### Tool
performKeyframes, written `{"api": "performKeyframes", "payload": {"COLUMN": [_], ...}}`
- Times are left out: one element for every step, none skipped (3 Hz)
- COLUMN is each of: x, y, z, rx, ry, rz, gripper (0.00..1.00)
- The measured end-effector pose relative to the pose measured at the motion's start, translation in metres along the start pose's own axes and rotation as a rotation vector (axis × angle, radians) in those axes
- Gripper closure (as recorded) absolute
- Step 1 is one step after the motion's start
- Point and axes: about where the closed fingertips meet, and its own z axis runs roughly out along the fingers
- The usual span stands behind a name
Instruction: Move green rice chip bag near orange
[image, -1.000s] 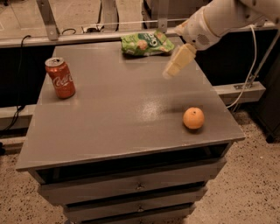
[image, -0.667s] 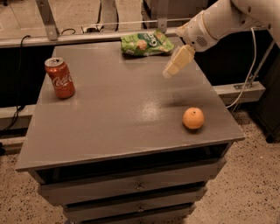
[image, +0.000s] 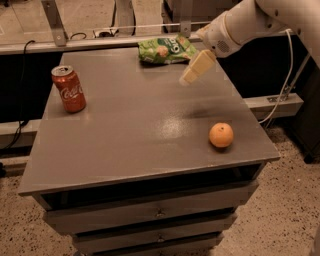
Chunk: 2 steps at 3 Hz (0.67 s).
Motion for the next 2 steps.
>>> {"api": "performKeyframes", "payload": {"x": [-0.011, -0.019], "y": [-0.028, -0.059], "z": [0.023, 0.048], "rx": [0.087, 0.175], "ry": [-0.035, -0.063], "rz": [0.033, 0.074], "gripper": [0.00, 0.00]}}
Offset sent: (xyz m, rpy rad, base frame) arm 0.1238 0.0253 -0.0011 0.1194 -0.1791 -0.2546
